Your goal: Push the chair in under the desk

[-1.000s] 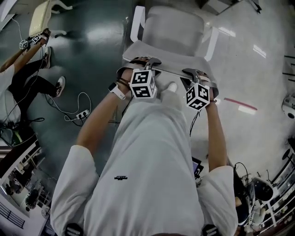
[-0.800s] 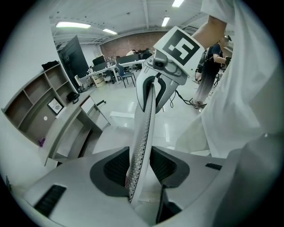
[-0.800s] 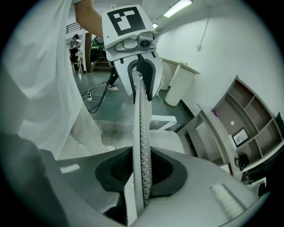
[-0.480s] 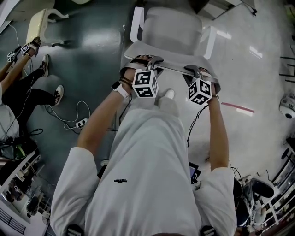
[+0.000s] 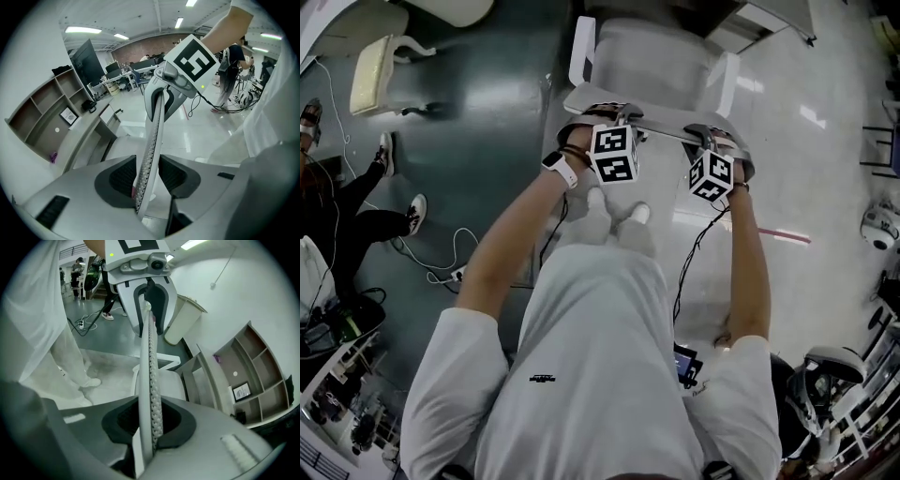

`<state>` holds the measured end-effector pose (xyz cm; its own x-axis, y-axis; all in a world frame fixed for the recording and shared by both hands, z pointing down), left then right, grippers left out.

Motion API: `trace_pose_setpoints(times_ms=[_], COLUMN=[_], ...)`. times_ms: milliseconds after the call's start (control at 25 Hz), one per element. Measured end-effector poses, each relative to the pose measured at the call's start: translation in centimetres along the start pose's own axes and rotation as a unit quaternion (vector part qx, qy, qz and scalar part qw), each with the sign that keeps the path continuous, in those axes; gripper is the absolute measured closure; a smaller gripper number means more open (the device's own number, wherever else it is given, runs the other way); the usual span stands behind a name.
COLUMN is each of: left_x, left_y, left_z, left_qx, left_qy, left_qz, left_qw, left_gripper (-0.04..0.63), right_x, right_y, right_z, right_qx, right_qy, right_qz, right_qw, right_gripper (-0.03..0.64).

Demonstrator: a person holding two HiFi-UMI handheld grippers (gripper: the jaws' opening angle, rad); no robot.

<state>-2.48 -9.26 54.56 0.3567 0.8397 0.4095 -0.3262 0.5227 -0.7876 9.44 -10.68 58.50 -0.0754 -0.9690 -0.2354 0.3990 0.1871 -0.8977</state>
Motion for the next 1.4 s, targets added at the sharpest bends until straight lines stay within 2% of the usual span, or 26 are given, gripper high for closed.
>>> trace_pose_setpoints(times_ms=[280,560,720,960,1400], left_x=[-4.6,-8.7,-10.7,-12.6,-16.4], left_y=[-2.2,-4.5,-5.3,-6.6,-8.1], left_z=[-0.5,-0.8,-1.1,-0.8,0.0], left_qx=[0.014,0.010,0.010,0.007,-0.001], left_qy=[-0.011,-0.020,-0.017,-0.022,-0.020], left_qz=[-0.035,-0.046,-0.035,-0.049,-0.049], left_qw=[0.9992,0.9987,0.9992,0.9985,0.9986], left_gripper=[0.445,0.446,0.446,0.445,0.444], right_x=[5.6,10.0,12.4,14.5,18.3], right_y=[-1.2,-2.7,-3.1,-4.0,-5.3], right_z=[0.5,1.1,1.2,1.3,0.4], right_qx=[-0.018,-0.042,-0.052,-0.054,-0.053], right_qy=[0.013,0.024,0.028,0.045,0.057], right_qz=[0.013,0.035,0.045,0.063,0.063], right_qw=[1.000,0.998,0.997,0.996,0.995], right_gripper=[0.555,0.574,0.580,0.588,0.594])
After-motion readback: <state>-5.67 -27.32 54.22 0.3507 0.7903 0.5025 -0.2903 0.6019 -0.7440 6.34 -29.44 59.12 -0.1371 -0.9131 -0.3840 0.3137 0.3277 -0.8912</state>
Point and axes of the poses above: the fingertips, and each gripper's own axes: y backward along the fingers, x to its right, z out of its underside, the point moved 4 cm from there along y, backward along the fingers, and after that the axes turned 10 degrees about -z, right-handed, at the moved point
